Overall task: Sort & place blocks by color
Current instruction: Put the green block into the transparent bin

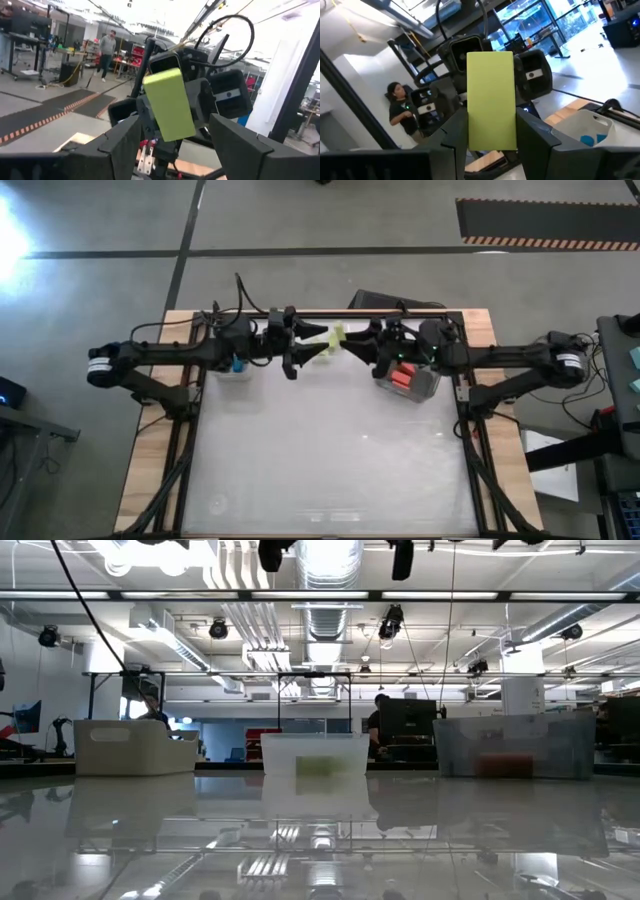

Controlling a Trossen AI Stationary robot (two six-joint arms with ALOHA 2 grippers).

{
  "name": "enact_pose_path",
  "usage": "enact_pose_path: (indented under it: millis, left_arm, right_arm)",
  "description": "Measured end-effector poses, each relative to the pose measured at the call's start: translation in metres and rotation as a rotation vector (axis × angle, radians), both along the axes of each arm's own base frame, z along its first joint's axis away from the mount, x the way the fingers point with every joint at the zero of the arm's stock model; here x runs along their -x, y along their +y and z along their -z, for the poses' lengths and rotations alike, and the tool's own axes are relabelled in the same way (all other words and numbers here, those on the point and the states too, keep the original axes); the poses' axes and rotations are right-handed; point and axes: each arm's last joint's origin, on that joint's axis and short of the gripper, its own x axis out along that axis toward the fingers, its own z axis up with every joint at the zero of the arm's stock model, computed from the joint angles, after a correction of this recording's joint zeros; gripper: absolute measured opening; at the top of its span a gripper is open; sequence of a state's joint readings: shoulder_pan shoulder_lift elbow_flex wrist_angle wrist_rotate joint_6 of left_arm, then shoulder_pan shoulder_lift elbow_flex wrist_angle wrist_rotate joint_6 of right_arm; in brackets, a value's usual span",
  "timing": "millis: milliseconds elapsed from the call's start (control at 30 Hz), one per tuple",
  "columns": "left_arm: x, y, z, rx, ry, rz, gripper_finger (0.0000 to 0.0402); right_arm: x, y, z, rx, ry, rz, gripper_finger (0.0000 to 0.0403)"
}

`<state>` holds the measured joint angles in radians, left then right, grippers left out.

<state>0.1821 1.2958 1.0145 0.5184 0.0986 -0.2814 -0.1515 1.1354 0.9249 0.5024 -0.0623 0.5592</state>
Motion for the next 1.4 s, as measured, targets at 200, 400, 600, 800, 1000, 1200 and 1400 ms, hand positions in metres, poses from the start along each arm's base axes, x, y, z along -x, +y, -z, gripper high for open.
enact_pose_path:
  millis: [200,400,600,800,1000,1200,1400]
  left_arm:
    - [-0.003,0.002,0.004,0.015,0.017,-0.002,0.0218]
    - [-0.003,0.002,0.005,0.081,0.013,0.014,0.0218]
    - [-0.003,0.002,0.004,0.082,0.011,0.014,0.0218]
    - [-0.003,0.002,0.004,0.082,0.01,0.013,0.0218]
    - [-0.003,0.002,0.006,0.083,0.014,0.013,0.0218]
    - [-0.003,0.002,0.006,0.082,0.014,0.01,0.0164]
    - [-0.003,0.004,0.006,0.093,0.012,0.009,0.0118]
  right_arm:
    - [-0.013,-0.002,0.007,-0.014,-0.041,-0.028,0.0118]
    - [-0.02,-0.003,0.014,0.009,-0.019,-0.046,0.0118]
    - [-0.027,-0.004,0.023,0.002,0.006,-0.048,0.0118]
    - [-0.033,-0.006,0.027,0.005,-0.013,-0.046,0.0118]
    - [-0.036,-0.007,0.028,0.008,-0.027,-0.043,0.0118]
    - [-0.038,-0.007,0.026,0.041,-0.025,-0.037,0.0118]
    - [-0.038,-0.007,0.025,0.076,-0.025,-0.028,0.0118]
